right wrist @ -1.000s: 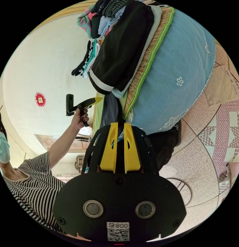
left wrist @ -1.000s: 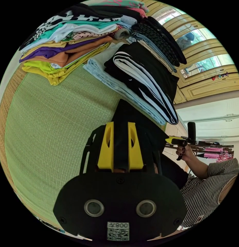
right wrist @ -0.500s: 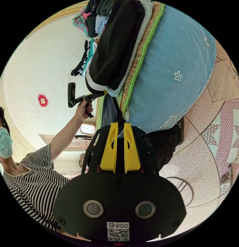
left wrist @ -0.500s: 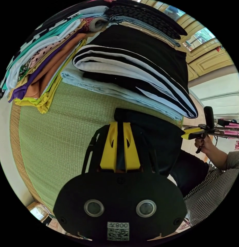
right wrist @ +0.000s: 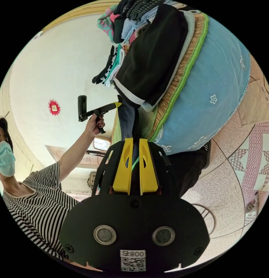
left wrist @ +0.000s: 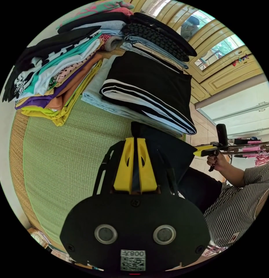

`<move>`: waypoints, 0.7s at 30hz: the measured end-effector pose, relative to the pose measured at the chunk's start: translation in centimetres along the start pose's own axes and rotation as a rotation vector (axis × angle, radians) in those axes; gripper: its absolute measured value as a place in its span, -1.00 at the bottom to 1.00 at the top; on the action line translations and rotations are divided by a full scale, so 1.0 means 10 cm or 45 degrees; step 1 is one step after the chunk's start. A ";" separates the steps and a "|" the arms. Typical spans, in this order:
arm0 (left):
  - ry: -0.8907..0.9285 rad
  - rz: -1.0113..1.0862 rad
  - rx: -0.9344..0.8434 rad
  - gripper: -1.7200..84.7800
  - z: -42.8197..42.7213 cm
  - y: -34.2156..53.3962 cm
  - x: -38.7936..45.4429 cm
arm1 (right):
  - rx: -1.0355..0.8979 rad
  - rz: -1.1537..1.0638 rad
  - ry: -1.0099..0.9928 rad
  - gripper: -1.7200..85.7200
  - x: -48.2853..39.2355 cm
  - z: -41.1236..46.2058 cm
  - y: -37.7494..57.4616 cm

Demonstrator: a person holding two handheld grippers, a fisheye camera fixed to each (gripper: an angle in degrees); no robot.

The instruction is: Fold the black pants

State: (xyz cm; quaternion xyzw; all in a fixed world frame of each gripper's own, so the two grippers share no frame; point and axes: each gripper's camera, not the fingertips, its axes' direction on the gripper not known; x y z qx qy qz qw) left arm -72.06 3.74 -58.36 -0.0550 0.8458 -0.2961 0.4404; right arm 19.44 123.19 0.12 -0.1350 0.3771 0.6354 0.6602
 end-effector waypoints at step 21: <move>0.000 -0.142 0.484 -0.92 -0.66 3.44 -0.94 | -0.402 -0.636 -0.323 -0.89 -2.88 1.10 0.00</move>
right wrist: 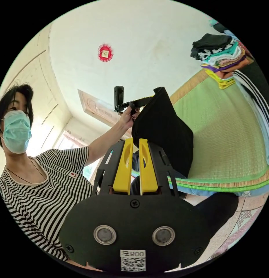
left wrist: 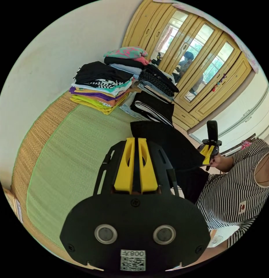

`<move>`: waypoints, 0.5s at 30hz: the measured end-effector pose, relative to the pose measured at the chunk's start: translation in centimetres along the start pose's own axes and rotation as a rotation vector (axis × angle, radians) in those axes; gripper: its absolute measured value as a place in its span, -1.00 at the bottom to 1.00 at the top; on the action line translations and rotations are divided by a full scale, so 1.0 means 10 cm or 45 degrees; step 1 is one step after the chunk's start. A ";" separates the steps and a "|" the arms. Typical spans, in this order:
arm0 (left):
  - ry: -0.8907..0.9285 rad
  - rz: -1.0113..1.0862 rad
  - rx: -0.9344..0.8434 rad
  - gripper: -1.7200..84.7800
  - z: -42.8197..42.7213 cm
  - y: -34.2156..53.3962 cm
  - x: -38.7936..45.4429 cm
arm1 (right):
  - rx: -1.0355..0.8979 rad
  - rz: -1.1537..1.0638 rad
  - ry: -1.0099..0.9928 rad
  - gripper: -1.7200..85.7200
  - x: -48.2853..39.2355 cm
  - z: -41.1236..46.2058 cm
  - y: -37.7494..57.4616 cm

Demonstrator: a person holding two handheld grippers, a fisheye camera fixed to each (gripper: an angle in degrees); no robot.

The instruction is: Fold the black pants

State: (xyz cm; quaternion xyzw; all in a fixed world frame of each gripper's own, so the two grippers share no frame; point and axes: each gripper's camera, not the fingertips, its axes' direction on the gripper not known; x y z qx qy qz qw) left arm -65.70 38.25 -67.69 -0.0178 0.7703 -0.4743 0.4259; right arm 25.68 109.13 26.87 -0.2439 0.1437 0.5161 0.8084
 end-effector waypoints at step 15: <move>0.084 -0.471 0.174 -0.92 0.13 2.94 -1.62 | -0.683 -0.085 -0.084 -0.89 -0.64 2.35 -0.62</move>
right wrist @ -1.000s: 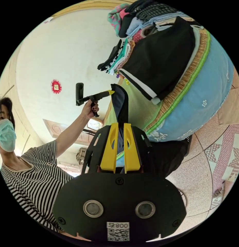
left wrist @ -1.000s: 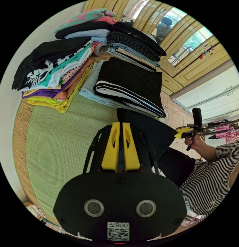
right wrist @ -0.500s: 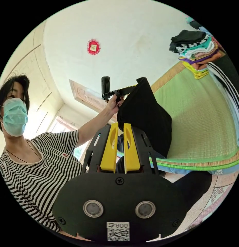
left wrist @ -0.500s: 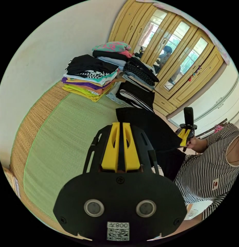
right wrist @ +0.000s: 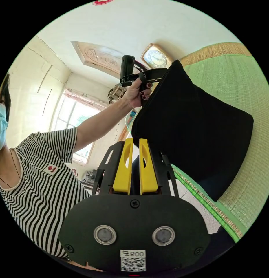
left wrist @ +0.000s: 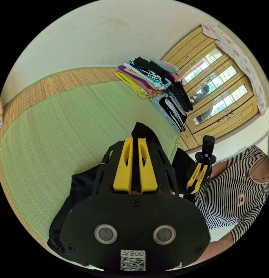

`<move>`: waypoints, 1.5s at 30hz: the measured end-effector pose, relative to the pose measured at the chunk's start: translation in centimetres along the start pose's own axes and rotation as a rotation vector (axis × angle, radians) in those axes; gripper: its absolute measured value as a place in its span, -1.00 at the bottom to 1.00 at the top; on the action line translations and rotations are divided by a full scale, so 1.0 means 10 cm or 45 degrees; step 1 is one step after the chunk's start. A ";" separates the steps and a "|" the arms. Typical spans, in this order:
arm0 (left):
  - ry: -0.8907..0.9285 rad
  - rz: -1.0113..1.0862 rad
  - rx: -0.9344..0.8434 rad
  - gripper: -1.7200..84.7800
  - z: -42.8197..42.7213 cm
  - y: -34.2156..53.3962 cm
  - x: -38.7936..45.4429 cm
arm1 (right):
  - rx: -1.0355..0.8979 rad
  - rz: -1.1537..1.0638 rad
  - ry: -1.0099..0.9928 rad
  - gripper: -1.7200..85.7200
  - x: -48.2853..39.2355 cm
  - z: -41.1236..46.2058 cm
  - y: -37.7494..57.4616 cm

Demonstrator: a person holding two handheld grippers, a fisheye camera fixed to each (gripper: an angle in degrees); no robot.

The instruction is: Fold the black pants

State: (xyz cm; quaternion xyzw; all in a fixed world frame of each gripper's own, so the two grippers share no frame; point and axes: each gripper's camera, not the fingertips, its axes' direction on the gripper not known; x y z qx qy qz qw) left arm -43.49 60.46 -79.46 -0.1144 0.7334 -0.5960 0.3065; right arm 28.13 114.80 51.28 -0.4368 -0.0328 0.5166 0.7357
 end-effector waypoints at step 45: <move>-0.123 -0.512 -0.210 -0.95 2.04 1.95 0.04 | -0.347 0.036 0.853 -0.96 -0.68 0.22 -1.16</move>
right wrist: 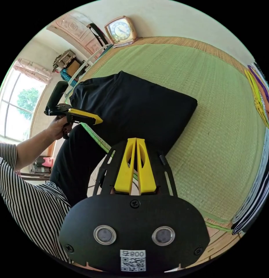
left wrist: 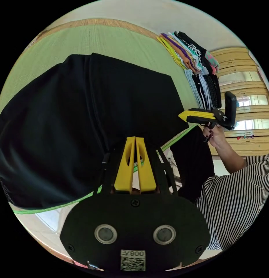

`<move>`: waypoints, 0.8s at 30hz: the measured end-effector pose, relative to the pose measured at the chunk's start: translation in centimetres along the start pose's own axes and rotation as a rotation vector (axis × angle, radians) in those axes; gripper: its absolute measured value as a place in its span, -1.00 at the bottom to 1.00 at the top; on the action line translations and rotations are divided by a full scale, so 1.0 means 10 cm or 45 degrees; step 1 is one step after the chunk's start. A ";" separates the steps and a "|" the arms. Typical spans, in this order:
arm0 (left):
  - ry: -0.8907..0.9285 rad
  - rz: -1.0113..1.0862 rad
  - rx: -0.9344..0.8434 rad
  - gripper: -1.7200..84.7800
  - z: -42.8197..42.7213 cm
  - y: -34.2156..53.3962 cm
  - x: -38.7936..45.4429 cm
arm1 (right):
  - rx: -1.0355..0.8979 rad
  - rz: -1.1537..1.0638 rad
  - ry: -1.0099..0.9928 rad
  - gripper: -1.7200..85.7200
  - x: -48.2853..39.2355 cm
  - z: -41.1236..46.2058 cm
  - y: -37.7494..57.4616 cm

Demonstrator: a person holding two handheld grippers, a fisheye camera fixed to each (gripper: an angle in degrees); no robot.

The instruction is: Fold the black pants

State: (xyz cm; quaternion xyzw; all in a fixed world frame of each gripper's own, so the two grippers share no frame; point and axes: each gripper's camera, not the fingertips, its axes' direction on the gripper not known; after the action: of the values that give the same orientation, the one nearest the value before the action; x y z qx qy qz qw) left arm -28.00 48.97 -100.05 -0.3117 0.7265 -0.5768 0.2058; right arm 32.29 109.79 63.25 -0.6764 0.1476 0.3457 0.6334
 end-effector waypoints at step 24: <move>-0.309 0.538 -0.037 -0.75 0.94 -0.34 3.02 | 0.175 0.560 -0.677 -0.88 1.44 -0.18 0.83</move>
State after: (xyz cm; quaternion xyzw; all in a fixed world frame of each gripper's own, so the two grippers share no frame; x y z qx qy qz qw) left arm -42.87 20.95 -97.28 -0.2227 0.7538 -0.4687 0.4032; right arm 37.82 110.20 47.44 -0.4705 0.1427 0.6272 0.6041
